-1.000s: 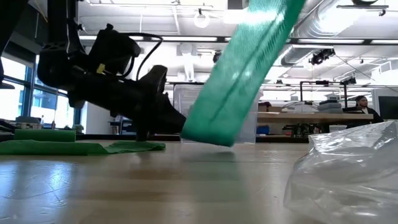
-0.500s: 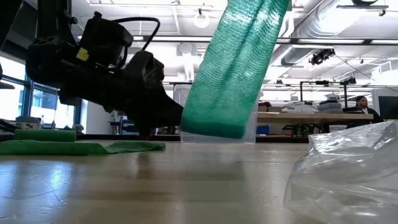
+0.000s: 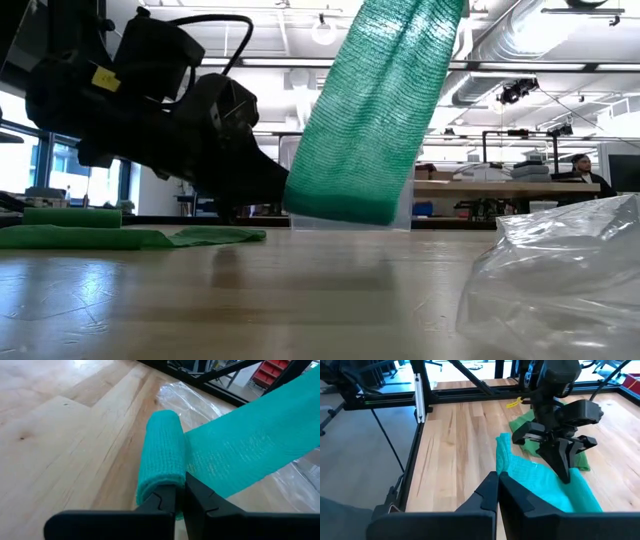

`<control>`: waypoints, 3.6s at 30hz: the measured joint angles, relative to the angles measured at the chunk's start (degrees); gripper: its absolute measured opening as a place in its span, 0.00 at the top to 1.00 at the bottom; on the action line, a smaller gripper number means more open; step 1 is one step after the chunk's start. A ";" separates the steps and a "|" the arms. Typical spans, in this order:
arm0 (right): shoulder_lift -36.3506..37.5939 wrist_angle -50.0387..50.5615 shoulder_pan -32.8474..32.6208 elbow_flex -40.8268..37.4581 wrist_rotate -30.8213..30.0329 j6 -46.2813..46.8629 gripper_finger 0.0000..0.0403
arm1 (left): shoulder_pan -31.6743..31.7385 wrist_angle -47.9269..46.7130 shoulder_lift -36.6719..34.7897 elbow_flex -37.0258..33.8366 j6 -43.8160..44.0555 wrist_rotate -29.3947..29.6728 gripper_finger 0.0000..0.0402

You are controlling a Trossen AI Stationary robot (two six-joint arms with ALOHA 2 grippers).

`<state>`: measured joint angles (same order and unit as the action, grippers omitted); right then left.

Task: Roll bandage
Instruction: Roll the blue bandage

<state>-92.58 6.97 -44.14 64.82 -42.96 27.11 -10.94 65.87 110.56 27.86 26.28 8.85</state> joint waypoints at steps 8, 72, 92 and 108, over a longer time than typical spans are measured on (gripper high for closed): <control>-0.51 0.24 1.02 0.00 2.90 2.88 1.00 | 0.09 -0.77 0.02 1.29 1.02 0.15 0.94; -5.42 0.92 3.98 0.02 7.21 8.95 1.00 | 2.36 -8.99 0.02 6.82 0.45 -20.10 0.60; -2.67 1.01 11.98 0.00 10.62 4.24 1.00 | -0.85 -16.28 0.00 6.86 -11.30 -16.95 0.60; -2.67 5.30 32.71 0.00 19.09 -12.68 1.00 | -0.81 -18.24 0.00 6.86 -11.52 -16.69 0.60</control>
<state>-95.24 12.27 -11.43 64.82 -23.87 14.44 -11.75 47.64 110.56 34.72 14.76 -7.84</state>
